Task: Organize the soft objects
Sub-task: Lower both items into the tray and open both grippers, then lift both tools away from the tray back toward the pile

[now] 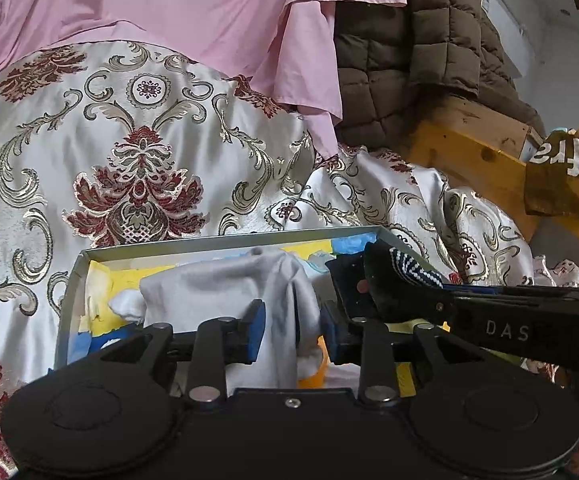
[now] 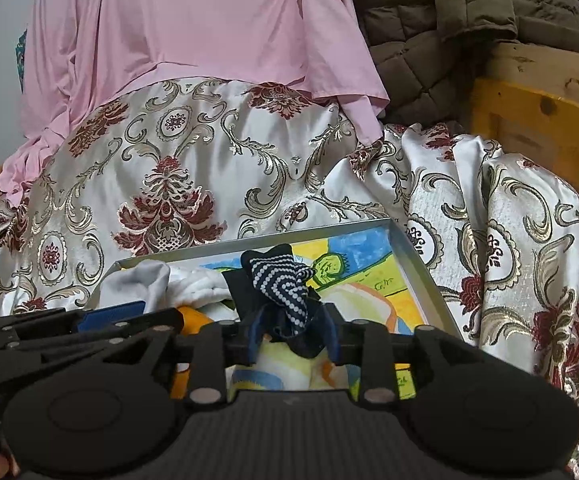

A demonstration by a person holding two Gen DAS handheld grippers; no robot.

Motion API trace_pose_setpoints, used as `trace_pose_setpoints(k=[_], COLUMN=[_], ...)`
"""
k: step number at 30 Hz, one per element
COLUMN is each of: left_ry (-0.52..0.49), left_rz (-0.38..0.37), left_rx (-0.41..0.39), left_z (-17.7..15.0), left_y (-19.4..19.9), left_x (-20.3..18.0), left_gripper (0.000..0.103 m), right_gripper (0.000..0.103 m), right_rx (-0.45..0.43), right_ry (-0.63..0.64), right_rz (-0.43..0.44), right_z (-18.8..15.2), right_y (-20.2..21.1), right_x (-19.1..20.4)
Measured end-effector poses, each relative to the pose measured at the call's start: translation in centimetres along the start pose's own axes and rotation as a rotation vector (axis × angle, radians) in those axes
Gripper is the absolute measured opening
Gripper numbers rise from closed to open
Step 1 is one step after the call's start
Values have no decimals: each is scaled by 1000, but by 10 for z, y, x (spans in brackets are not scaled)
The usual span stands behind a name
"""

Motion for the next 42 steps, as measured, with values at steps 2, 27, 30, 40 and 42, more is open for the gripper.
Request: trace_pose_setpoints(k=[2, 27, 30, 40, 42], left_ry=[0, 90, 96, 98, 99], left_rz=[6, 27, 23, 5, 3], left_rx=[3, -122, -146, -191, -201], left_z=[-1, 1, 0, -3, -2], left_y=[3, 124, 142, 182, 189], left_x=[1, -6, -9, -26, -30], left_gripper=[36, 92, 99, 102, 102], right_gripper=[45, 96, 98, 102, 102], right_rx=[-8, -149, -163, -217, -223], right_ry=[3, -16, -19, -17, -7], right_rz=[-3, -17, -17, -28, -35], right_z=[0, 2, 0, 2, 2], right_y=[5, 124, 140, 188, 195], right_x=[0, -4, -2, 4, 4])
Point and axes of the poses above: each gripper's, at about its wrist camera, not at the fingertips, and y roughly against the way its jaws point, x to its left, z to its top, the point moved 10 cm from there along -y, roughly the way its jaws point, and after that the axes turned 15 degrees about y, right-handed, at the moved point
